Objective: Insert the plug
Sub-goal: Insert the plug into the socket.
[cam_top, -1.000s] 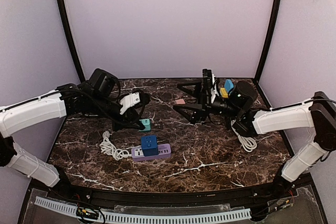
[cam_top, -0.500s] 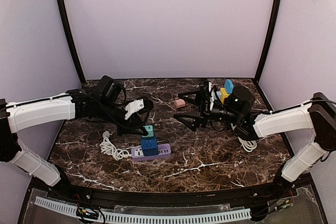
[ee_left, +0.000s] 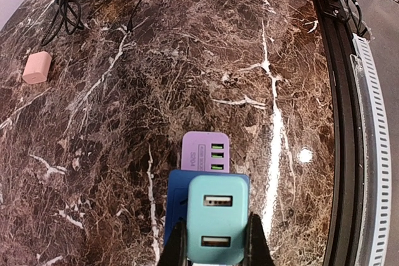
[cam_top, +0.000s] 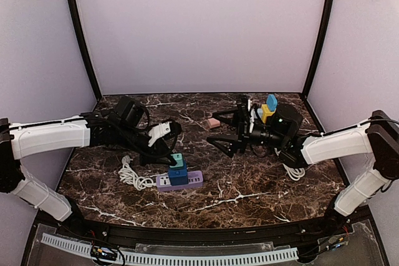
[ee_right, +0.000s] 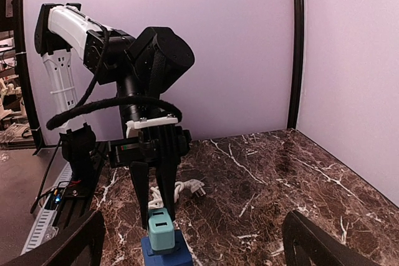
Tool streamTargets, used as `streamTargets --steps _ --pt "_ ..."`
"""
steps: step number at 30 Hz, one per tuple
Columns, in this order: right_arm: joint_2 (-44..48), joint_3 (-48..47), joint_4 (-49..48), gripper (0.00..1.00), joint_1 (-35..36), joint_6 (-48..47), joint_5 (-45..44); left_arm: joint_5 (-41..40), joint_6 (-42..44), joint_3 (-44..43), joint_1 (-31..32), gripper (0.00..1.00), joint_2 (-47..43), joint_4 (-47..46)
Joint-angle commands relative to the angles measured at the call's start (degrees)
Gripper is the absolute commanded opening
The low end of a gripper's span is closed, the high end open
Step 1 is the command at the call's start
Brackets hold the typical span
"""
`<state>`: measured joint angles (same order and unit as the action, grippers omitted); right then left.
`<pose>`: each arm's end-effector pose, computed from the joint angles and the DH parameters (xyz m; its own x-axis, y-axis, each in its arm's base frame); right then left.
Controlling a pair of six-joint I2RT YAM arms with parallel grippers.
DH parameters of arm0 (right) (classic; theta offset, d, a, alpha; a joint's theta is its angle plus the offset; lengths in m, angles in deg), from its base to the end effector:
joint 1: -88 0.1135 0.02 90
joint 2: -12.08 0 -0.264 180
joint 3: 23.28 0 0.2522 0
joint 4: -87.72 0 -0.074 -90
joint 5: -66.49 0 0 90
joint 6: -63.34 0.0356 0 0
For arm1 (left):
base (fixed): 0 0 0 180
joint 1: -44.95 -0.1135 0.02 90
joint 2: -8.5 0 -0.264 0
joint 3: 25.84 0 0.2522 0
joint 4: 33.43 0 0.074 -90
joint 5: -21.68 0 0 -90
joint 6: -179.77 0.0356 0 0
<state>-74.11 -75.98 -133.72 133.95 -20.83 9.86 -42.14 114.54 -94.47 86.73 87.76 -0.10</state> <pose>0.2053 0.2404 0.2521 -0.0038 0.1181 -0.9930 -0.9837 0.1780 0.0249 0.2095 -0.2082 0.2528 -0.1203 0.6117 -0.7819 0.9748 0.2217 0.0235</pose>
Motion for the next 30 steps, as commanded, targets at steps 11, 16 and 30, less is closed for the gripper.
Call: streamTargets --steps 11,16,30 --pt "1.73 1.15 -1.22 0.99 -0.35 -0.52 -0.49 -1.69 7.71 2.53 -2.57 0.01 -1.19 1.23" --pt "1.58 0.85 -0.91 0.99 -0.34 -0.51 -0.49 -0.61 10.06 2.12 -3.81 0.01 -1.76 5.36" --pt "2.35 1.41 -0.56 0.99 -0.34 -0.19 -0.83 -2.77 5.20 12.46 -1.80 0.01 0.40 -0.30"
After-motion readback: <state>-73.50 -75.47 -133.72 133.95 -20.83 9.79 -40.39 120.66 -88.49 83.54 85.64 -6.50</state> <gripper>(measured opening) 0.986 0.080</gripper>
